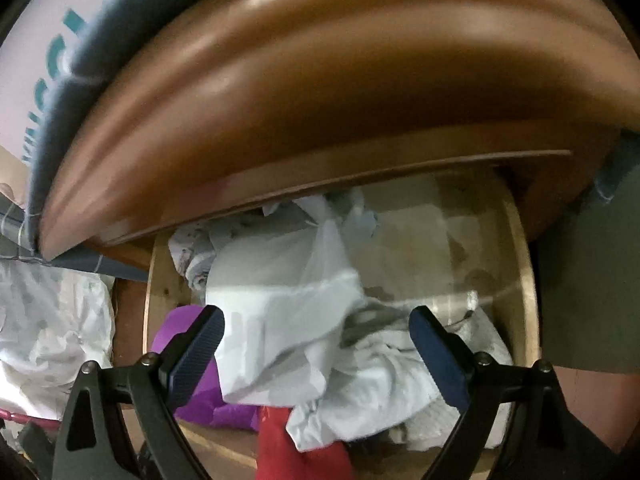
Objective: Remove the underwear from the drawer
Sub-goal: 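Reach the right tool into the drawer toward the white bra, then close the right tool on the white bra and lift it out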
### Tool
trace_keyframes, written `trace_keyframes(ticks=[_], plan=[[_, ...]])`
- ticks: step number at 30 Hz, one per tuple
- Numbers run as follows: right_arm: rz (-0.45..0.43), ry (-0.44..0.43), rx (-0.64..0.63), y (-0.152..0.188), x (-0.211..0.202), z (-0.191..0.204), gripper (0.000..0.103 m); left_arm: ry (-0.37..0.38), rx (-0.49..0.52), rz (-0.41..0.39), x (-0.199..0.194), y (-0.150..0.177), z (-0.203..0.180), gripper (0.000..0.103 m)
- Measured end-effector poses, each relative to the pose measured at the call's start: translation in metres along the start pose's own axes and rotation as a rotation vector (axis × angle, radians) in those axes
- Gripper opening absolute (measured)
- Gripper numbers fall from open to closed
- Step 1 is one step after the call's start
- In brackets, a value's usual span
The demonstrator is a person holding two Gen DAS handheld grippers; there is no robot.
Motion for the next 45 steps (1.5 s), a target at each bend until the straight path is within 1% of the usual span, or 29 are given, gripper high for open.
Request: trace_keyframes(ticks=[4,7,8,10,12,16,19,20,21,23,24,26,28,29,31,32,34,38,41,45], plan=[[0.012,0.017,-0.007,0.001,0.013,0.003,0.096,0.003,0.052,-0.045,-0.023,-0.010,-0.002,0.103],[0.003,0.044,-0.027,-0.001,0.021,0.010,0.096,-0.009,0.119,-0.109,-0.044,-0.026,-0.007,0.103],[0.004,0.052,-0.033,-0.001,0.023,0.013,0.096,-0.003,0.136,-0.135,-0.052,-0.033,-0.009,0.103],[0.001,0.073,-0.039,-0.001,0.026,0.016,0.096,0.010,0.183,-0.152,-0.063,-0.045,-0.015,0.103],[0.001,0.090,-0.039,0.000,0.030,0.018,0.096,0.022,0.224,-0.147,-0.066,-0.056,-0.021,0.103],[0.011,0.111,-0.062,0.007,0.041,0.025,0.096,0.033,0.301,-0.176,-0.068,-0.085,-0.034,0.103],[0.022,0.139,-0.100,0.011,0.047,0.030,0.094,0.031,0.289,-0.214,-0.065,-0.099,-0.033,0.103],[0.026,0.148,-0.114,0.010,0.049,0.033,0.094,0.032,0.281,-0.211,-0.063,-0.099,-0.030,0.103],[0.024,0.145,-0.125,0.008,0.051,0.036,0.094,0.039,0.270,-0.187,-0.056,-0.096,-0.027,0.103],[0.023,0.164,-0.152,0.006,0.054,0.041,0.083,0.046,0.254,-0.120,-0.045,-0.089,-0.025,0.103],[0.021,0.178,-0.166,0.005,0.056,0.043,0.075,0.056,0.255,-0.097,-0.039,-0.086,-0.025,0.103],[0.032,0.191,-0.188,0.007,0.059,0.045,0.068,0.030,0.246,-0.065,-0.030,-0.083,-0.021,0.103],[0.040,0.188,-0.213,0.007,0.062,0.049,0.049,0.043,0.234,-0.054,-0.029,-0.084,-0.020,0.103],[0.041,0.187,-0.219,0.007,0.063,0.049,0.044,0.044,0.228,-0.049,-0.029,-0.084,-0.020,0.103],[0.042,0.191,-0.228,0.007,0.064,0.048,0.029,0.055,0.211,-0.034,-0.028,-0.085,-0.020,0.103],[0.040,0.184,-0.229,0.006,0.064,0.048,0.026,0.059,0.205,-0.030,-0.028,-0.086,-0.019,0.103],[0.035,0.175,-0.222,0.006,0.063,0.047,0.017,0.055,0.196,-0.028,-0.028,-0.087,-0.018,0.103],[0.031,0.162,-0.207,0.007,0.056,0.045,0.013,0.051,0.189,-0.053,-0.033,-0.092,-0.016,0.103],[0.030,0.148,-0.194,0.008,0.054,0.046,0.013,0.069,0.178,-0.047,-0.035,-0.092,-0.017,0.103],[0.038,0.126,-0.180,0.019,0.043,0.048,0.013,0.073,0.175,-0.043,-0.035,-0.093,-0.018,0.103]])
Point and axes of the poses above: each gripper's, at about its wrist camera, not at the fingertips, and x roughly the way its jaws point, z to its left, y to its underside, the point moved 10 cm from there along x, roughly the way its jaws point, and after that the axes turned 14 degrees about -y, right-handed, at the moved point
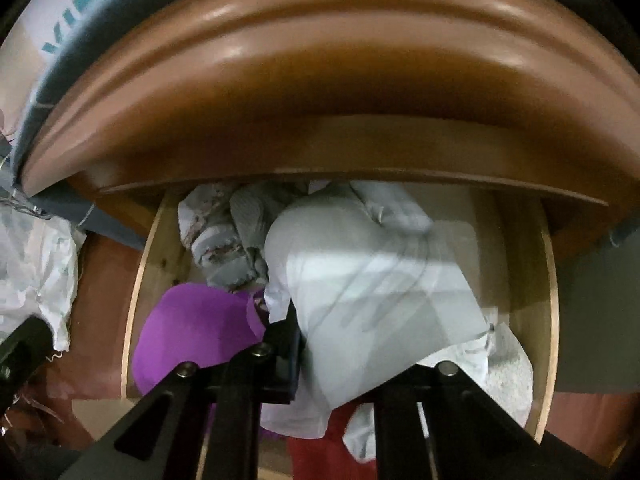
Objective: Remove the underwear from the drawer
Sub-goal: 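Close the right tool on the white bra and lift it out, then carry the white bra with the right tool over the white shoe box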
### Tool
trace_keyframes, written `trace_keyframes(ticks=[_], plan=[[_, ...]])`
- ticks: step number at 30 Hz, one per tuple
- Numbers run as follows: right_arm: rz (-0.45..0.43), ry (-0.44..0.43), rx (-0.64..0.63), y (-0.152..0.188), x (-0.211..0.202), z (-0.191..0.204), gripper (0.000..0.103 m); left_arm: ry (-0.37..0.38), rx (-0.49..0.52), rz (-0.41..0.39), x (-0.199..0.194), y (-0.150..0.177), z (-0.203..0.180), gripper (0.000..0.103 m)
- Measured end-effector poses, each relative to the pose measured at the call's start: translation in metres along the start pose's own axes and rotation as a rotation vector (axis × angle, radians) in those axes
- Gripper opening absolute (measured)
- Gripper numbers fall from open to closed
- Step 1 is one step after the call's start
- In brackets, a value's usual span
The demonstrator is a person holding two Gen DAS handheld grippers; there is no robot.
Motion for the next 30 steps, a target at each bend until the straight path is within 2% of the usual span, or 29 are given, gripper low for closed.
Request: trace_keyframes(ticks=[7,14,30], plan=[[0.000,-0.040,0.003,0.018,-0.037,0.007,0.012,0.000,-0.006,-0.016,-0.006,-0.003,0.001,0.103],[-0.020,-0.077,-0.004,0.021,-0.065,0.018,0.012,-0.009,-0.015,-0.029,-0.008,-0.006,0.004,0.103],[-0.170,-0.126,-0.069,0.011,-0.191,0.045,0.011,-0.027,-0.008,-0.040,-0.009,-0.006,0.005,0.103]])
Point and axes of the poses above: each gripper's, at about its wrist camera, not at the fingertips, and x roughly the way its jaws point, z to its left, y to its underside, the point moved 10 cm from there along x, roughly the way its jaws point, and after that the axes turned 14 degrees about -y, right-handed, at the moved point
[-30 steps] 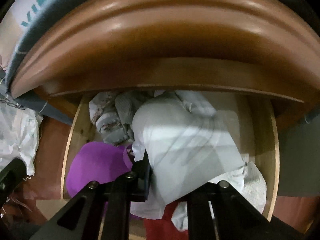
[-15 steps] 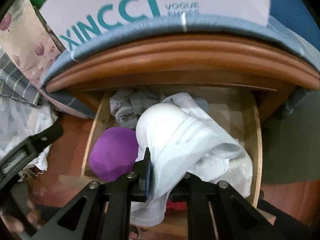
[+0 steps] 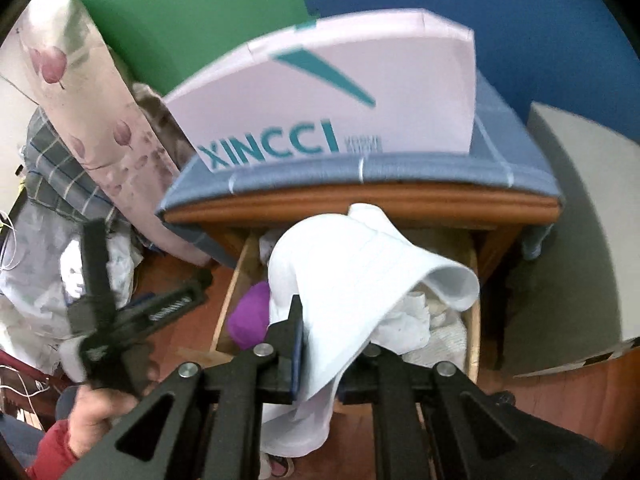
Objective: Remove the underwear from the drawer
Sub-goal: 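Carry the white bra with the right tool over the white shoe box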
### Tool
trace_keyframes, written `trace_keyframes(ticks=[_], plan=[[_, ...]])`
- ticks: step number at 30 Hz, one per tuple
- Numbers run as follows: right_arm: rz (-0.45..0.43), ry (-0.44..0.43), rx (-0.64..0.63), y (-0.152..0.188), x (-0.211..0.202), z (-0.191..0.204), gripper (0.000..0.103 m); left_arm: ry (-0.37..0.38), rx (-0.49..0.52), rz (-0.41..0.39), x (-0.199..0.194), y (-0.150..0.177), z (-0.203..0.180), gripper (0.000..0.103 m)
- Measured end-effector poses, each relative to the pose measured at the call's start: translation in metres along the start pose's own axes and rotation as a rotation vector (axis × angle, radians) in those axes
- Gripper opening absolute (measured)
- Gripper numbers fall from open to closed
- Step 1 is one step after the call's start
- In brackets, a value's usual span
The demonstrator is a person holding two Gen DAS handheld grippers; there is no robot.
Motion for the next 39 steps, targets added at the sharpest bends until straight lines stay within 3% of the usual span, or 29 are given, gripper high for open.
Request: trace_keyframes(ticks=[11,22,31,39], plan=[[-0.123,-0.004,-0.129,-0.047,-0.083,0.052,0.011,-0.012,0.030,-0.020,-0.002,0.000,-0.004,0.103],[-0.298,-0.025,-0.199,-0.144,-0.142,0.090,0.011,-0.017,0.043,-0.028,-0.003,-0.001,-0.008,0.103],[-0.331,0.048,-0.200,-0.222,-0.130,0.072,0.011,-0.001,0.030,-0.020,-0.004,-0.001,-0.008,0.103],[-0.252,0.128,-0.162,-0.256,-0.066,0.025,0.011,-0.005,0.025,-0.023,-0.003,-0.003,-0.007,0.103]])
Point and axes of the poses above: each gripper's, at about its wrist camera, not at the fingertips, and x roughly the way its jaws point, z to its left, y to its underside, the point moved 10 cm from there along x, roughly the way its jaws point, and after that the axes turned 14 degrees about -y, right-handed, at the moved point
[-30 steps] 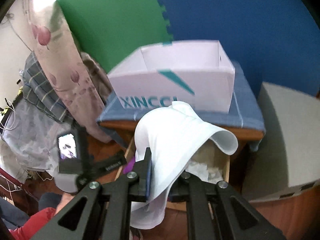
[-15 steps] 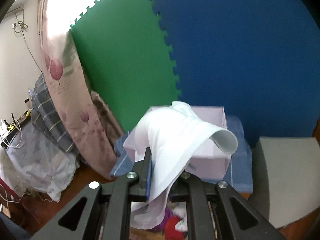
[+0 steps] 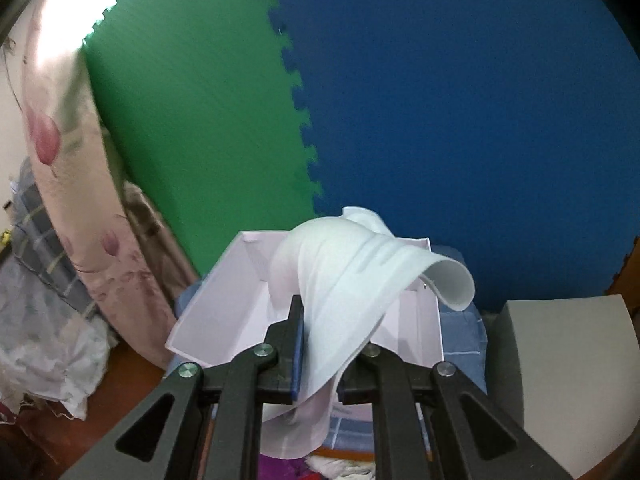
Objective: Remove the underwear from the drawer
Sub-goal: 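Carry the white bra with the right tool over the white shoe box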
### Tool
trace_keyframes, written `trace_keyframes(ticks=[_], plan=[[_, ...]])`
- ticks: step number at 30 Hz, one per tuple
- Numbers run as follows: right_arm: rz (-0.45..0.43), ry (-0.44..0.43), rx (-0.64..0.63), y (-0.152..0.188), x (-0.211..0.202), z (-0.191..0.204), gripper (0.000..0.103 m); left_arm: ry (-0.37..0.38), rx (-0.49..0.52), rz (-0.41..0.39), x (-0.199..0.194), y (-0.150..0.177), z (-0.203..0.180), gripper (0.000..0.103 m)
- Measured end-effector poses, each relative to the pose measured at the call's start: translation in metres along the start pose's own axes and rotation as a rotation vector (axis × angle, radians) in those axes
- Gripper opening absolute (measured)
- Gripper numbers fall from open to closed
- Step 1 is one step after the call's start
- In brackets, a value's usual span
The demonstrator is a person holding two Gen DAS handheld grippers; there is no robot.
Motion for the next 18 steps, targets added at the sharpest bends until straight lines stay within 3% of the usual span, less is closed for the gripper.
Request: trace_keyframes(ticks=[11,18], plan=[[0.113,0.083,0.012,0.028,0.076,-0.037,0.011,0.015,0.030,-0.019,-0.002,0.000,-0.014,0.103],[0.088,0.065,0.024,0.023,0.074,-0.044,0.011,0.064,0.093,-0.013,-0.004,0.005,-0.046,0.103]])
Point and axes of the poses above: each gripper's, at about its wrist camera, not at the fingertips, and x roughly the way its jaws point, z to its left, y to its underside, the point moved 10 cm from there along x, roughly the way its jaws point, and after that the axes turned 14 degrees about -y, right-handed, at the moved point
